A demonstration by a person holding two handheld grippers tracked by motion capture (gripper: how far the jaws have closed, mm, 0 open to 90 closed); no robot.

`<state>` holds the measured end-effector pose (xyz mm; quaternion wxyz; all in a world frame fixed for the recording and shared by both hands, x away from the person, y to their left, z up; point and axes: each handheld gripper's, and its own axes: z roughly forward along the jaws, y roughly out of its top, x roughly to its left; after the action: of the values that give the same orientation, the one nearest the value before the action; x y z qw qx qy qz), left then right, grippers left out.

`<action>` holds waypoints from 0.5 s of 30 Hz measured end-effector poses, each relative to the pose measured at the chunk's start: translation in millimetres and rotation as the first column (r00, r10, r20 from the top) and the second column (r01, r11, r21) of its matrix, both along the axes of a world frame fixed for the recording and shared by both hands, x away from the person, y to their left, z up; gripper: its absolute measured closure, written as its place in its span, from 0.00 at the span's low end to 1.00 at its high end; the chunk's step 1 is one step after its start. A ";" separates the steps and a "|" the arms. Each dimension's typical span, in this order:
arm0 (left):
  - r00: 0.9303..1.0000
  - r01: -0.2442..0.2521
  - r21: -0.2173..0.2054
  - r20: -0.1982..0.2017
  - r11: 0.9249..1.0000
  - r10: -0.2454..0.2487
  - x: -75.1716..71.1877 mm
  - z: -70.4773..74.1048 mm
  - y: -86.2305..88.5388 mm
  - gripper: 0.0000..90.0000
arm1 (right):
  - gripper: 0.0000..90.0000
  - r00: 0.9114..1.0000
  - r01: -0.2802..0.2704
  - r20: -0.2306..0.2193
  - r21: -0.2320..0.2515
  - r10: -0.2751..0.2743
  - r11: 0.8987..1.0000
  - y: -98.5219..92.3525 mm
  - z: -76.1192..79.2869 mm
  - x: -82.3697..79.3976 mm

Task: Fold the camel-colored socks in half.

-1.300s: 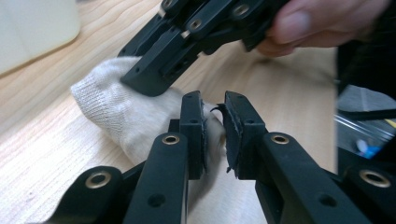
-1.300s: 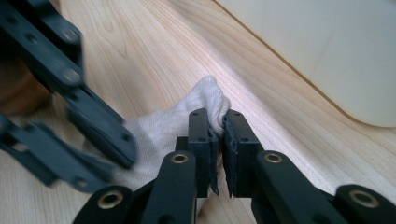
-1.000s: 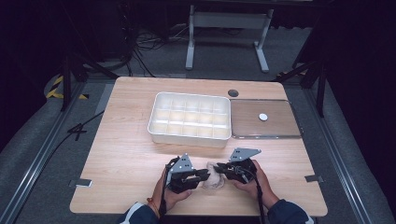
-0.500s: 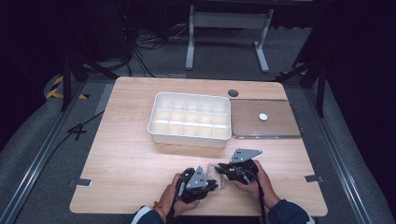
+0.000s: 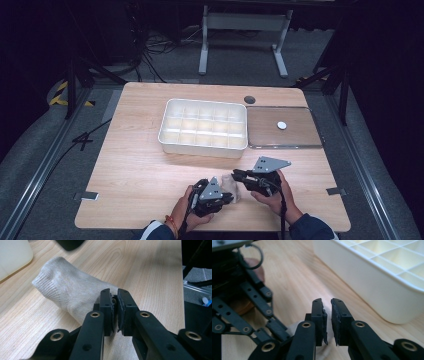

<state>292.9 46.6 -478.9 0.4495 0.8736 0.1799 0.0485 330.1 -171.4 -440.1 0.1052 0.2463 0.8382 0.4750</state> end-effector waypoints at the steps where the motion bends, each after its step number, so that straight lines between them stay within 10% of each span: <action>1: 1.000 -0.004 -0.002 -0.003 1.000 0.004 -0.3 -0.1 -0.2 0.92 | 0.90 1.000 -0.017 0.003 -0.015 0.017 1.000 5.4 -2.1 -1.1; 15: 1.000 0.001 0.015 0.001 1.000 -0.001 0.3 0.7 0.4 0.92 | 0.97 0.999 0.017 -0.034 -0.121 -0.021 0.993 14.0 -24.7 3.8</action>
<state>293.2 46.9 -478.3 0.4431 0.8770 0.1789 0.0503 333.8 -157.4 -464.7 0.1095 0.2558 0.8647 0.4181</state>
